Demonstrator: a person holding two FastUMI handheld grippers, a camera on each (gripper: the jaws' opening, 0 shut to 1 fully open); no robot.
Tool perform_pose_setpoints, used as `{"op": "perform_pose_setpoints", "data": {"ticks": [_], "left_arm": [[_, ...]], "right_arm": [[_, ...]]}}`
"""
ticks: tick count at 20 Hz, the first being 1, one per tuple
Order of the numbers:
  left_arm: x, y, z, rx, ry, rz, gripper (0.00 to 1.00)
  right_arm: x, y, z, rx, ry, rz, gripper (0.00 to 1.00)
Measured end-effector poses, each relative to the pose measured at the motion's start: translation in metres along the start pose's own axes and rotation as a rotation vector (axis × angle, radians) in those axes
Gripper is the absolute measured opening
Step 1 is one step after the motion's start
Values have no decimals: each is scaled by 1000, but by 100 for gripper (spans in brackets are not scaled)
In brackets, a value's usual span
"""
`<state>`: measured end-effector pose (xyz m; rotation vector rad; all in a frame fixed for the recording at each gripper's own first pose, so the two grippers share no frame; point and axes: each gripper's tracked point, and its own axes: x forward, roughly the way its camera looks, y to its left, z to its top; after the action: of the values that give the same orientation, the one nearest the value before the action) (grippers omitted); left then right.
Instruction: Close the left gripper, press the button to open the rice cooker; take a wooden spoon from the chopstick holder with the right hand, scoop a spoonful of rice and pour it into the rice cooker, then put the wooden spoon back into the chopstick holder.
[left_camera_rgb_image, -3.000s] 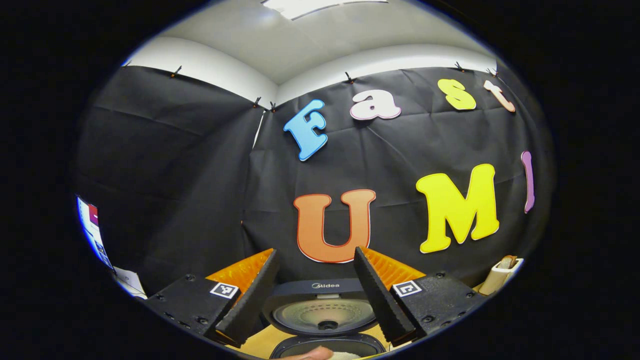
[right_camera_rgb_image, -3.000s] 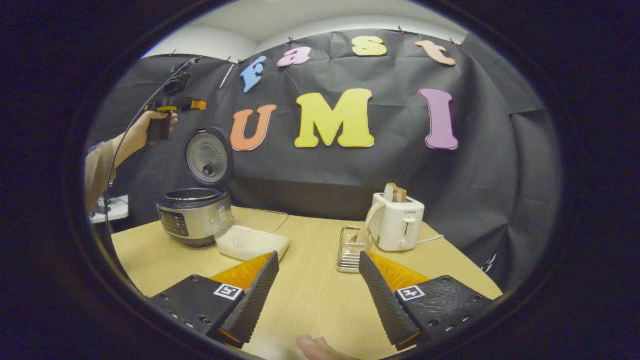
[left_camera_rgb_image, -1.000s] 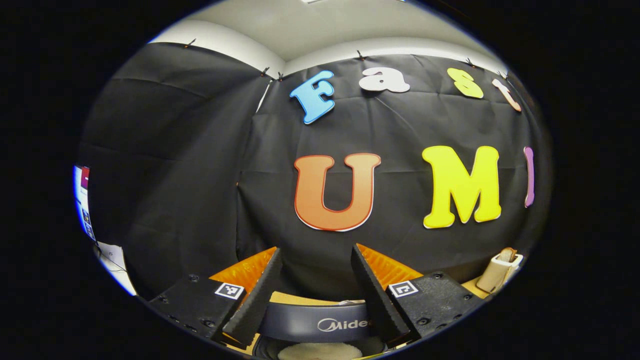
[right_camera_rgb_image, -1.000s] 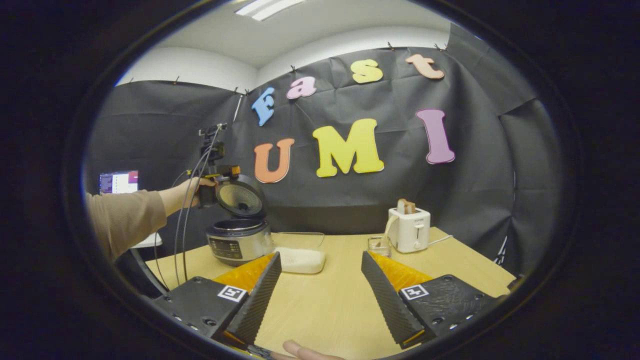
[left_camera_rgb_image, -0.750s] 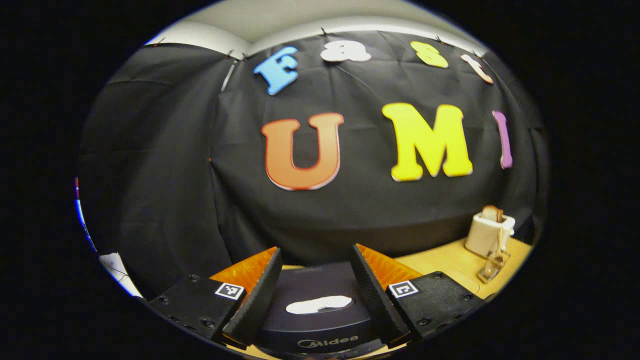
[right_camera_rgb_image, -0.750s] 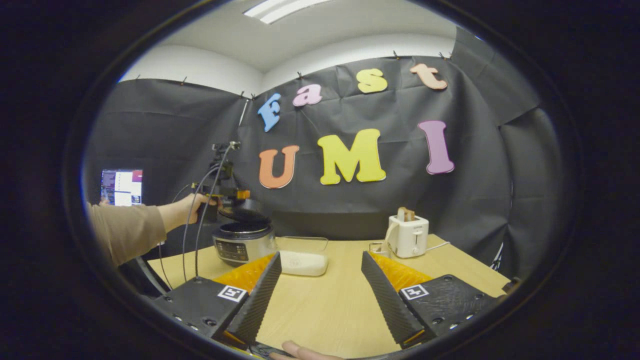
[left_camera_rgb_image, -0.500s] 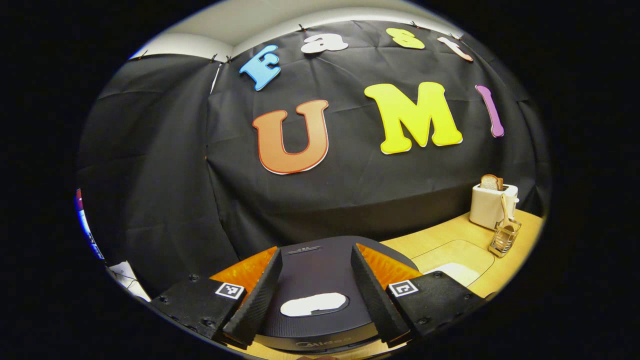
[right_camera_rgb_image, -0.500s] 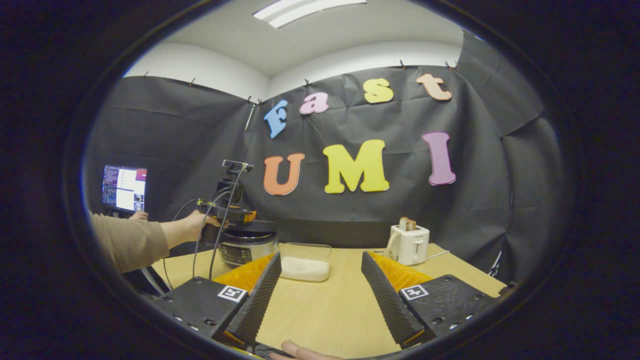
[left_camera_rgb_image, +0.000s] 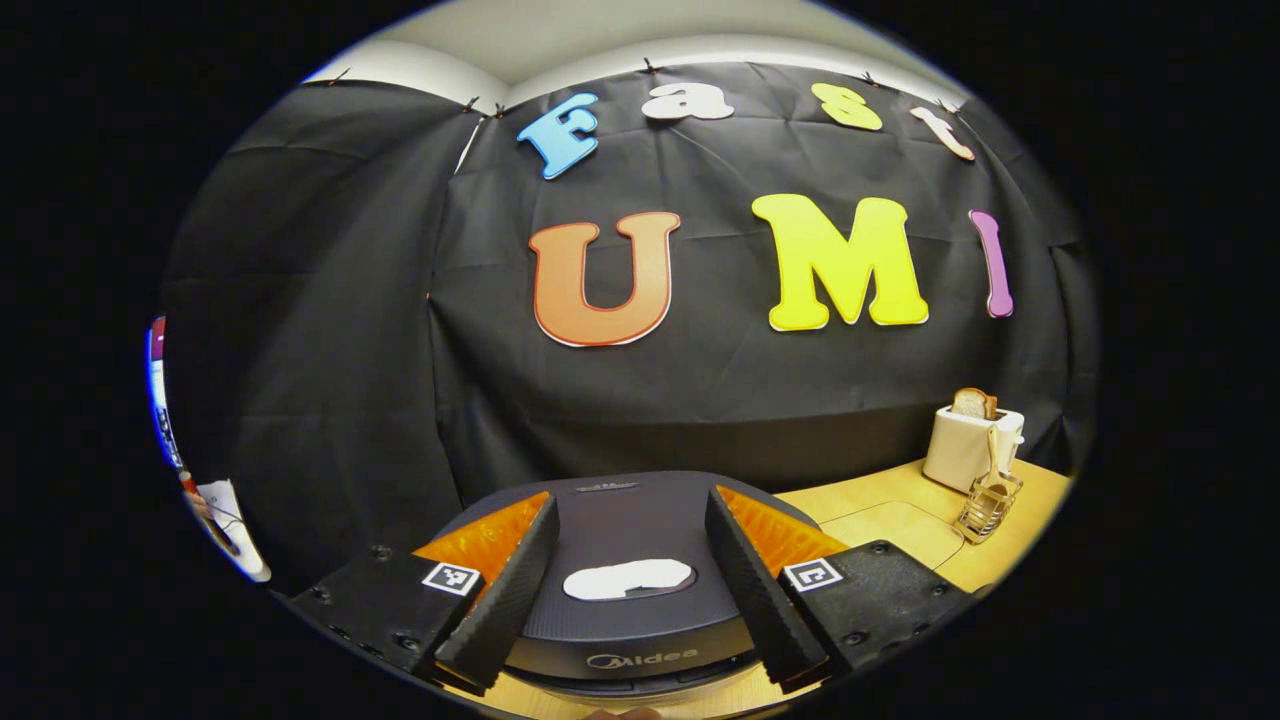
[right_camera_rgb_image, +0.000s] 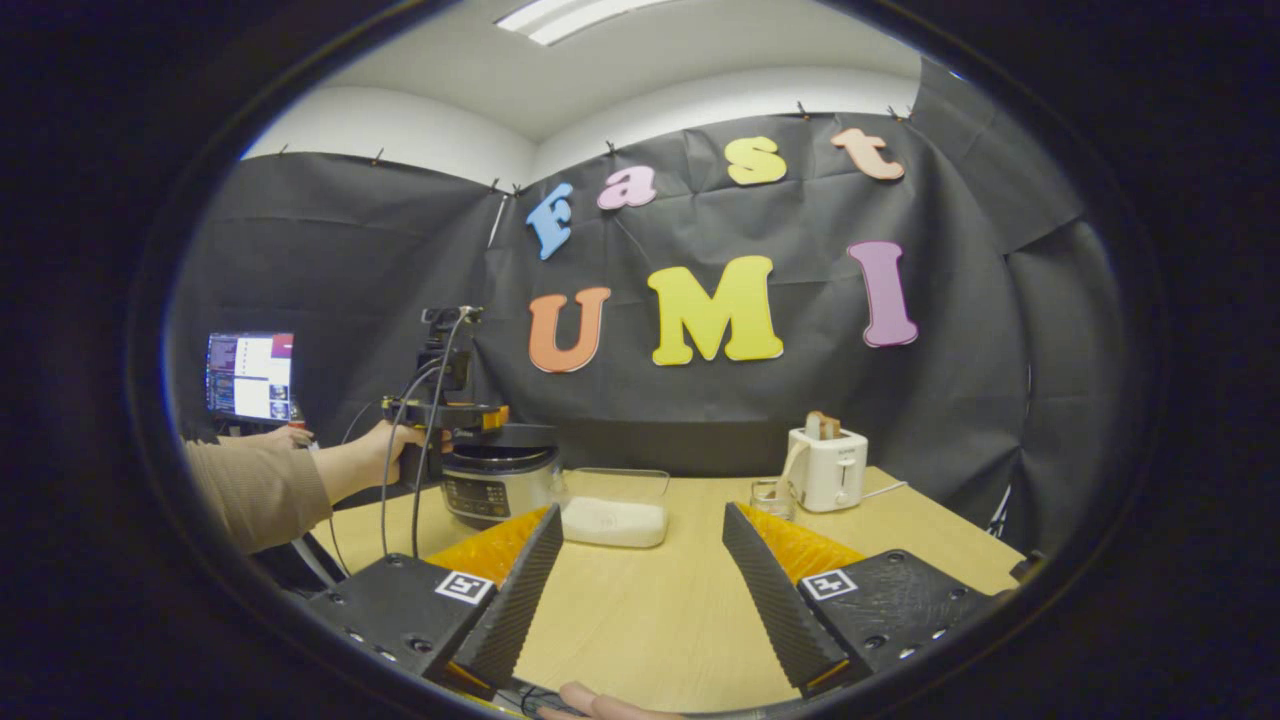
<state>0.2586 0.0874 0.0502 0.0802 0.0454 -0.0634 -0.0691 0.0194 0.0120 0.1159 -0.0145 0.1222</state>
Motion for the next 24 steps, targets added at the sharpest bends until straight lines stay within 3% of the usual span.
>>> {"op": "perform_pose_setpoints", "data": {"ticks": [1,7,13,19,20,23,24], "left_arm": [[0,0,-4,-16,4,3,98],[-4,-1,-21,-18,-16,43,98],[-2,6,-23,-5,-130,164,98],[-3,4,-29,-6,-133,138,99],[-4,2,-30,-14,-120,126,98],[-17,0,-30,-2,-146,106,99],[-21,0,-30,-1,-143,114,98]], "right_arm": [[0,0,-1,-1,3,1,96],[-7,-11,14,0,-22,-19,92],[-5,-12,0,40,-12,-21,96],[-6,-14,10,67,3,-22,96],[-5,-14,9,71,8,-20,92],[-4,-10,6,68,25,-13,96],[-3,-9,6,62,25,-9,92]]}}
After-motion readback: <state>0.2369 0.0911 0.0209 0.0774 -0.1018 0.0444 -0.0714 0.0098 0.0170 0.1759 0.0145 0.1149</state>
